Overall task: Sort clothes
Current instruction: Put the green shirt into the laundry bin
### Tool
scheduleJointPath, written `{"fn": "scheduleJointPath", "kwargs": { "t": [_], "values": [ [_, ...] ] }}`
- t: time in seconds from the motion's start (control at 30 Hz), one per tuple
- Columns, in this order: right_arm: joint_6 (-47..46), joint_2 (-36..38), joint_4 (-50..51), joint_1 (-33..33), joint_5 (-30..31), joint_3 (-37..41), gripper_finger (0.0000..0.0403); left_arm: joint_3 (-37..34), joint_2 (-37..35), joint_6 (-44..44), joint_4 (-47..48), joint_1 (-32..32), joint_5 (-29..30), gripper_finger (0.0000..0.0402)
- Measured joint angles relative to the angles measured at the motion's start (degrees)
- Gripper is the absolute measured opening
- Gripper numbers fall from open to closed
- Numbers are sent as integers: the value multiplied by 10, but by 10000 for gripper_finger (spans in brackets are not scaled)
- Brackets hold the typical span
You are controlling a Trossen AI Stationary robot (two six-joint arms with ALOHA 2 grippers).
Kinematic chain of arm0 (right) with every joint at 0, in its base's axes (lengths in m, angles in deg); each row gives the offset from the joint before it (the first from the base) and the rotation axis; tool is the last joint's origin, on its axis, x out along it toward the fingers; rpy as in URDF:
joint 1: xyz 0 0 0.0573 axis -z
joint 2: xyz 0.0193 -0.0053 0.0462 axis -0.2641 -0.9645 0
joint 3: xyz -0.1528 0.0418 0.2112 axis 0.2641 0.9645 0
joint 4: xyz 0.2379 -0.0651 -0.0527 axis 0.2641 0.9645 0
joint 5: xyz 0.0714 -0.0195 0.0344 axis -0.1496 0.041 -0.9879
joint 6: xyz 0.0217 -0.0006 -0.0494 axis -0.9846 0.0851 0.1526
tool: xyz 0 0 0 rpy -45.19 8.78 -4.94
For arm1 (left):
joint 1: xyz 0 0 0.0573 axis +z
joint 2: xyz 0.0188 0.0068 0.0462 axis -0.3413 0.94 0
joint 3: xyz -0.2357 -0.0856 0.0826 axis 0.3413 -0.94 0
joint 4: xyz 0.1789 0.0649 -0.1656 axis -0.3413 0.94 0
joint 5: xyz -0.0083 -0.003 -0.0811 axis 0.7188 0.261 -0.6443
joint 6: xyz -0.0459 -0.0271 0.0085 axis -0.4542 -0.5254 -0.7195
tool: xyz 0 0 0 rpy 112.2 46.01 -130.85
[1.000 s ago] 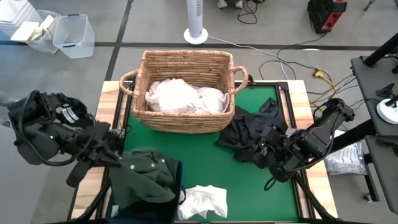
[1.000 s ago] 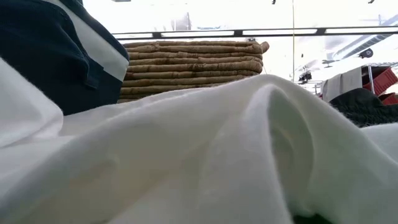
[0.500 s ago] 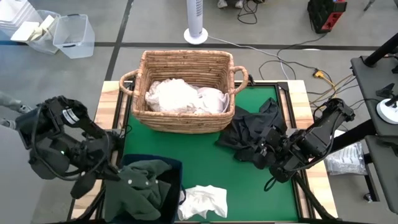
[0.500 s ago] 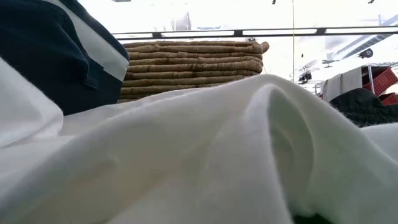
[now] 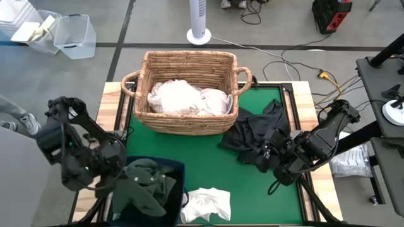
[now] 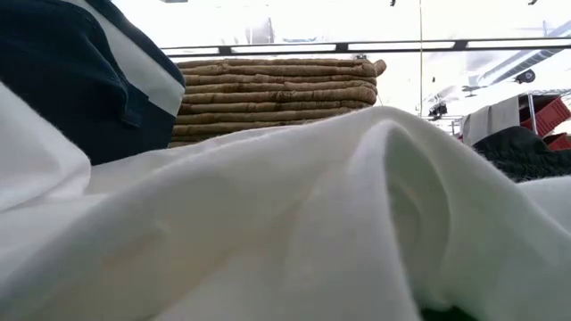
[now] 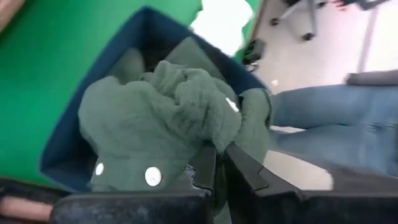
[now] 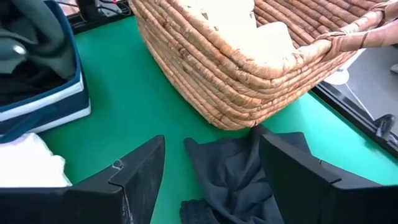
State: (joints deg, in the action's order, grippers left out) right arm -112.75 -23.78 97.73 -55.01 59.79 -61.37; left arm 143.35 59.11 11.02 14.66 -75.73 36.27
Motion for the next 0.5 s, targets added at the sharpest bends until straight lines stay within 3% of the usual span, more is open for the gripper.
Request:
{"fn": "scheduleJointPath", "kwargs": {
  "t": [0.5],
  "values": [
    [0,0,-19,0,0,0,253,-183,-22,19,-81,45,98,0]
  ]
}}
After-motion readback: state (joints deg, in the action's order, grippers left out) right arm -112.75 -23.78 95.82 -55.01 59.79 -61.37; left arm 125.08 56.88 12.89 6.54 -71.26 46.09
